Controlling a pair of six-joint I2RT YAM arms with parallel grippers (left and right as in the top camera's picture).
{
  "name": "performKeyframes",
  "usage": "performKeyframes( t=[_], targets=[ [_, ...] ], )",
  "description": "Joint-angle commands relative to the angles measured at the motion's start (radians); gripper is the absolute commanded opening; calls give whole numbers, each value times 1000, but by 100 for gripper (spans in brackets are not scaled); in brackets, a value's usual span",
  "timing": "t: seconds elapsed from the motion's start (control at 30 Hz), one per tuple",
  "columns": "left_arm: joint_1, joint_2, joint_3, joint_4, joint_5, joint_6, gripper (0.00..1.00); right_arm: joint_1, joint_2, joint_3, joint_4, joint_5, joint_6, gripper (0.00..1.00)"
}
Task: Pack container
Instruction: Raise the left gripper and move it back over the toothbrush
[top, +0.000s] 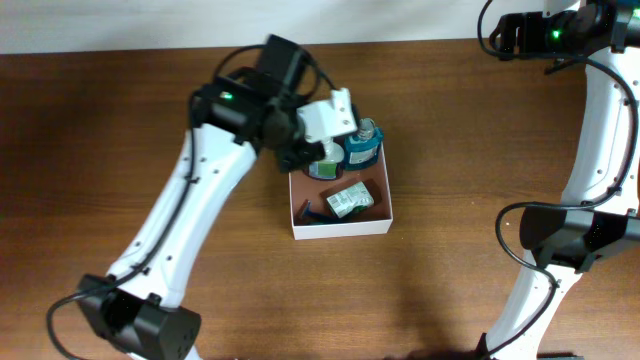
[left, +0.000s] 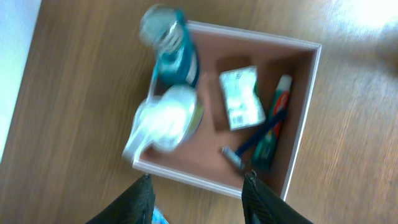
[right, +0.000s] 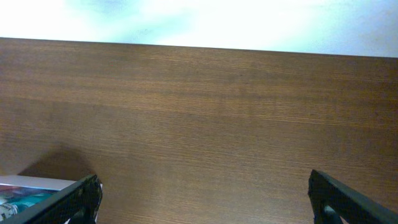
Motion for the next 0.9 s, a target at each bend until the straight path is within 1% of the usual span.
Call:
performKeyframes(
  t=[0.0,0.23,0.43,0.47,0.53,0.63,0.87],
  targets=[
    [68,-27,18,-32,-22,-21,47,-3,-2,5,3,1,0,99],
    [207,-23,13,-137,-22,-21,47,-3,-2,5,3,1,0,99],
    [298,-20,-35,-140,-21,-22,50,-3,-2,5,3,1,0,99],
    [313,-16,-47,-137,-21,-41,51,-3,-3,5,3,1,0,99],
    [328,-12,-60,-137,-21,-57,54,-3,-3,5,3,1,0,99],
    [350,-6,-87,-146,-21,-70,61,-3,-3,5,3,1,0,99],
    [378,7,-176,-130,-21,-70,63,-3,-3,5,3,1,0,99]
  ],
)
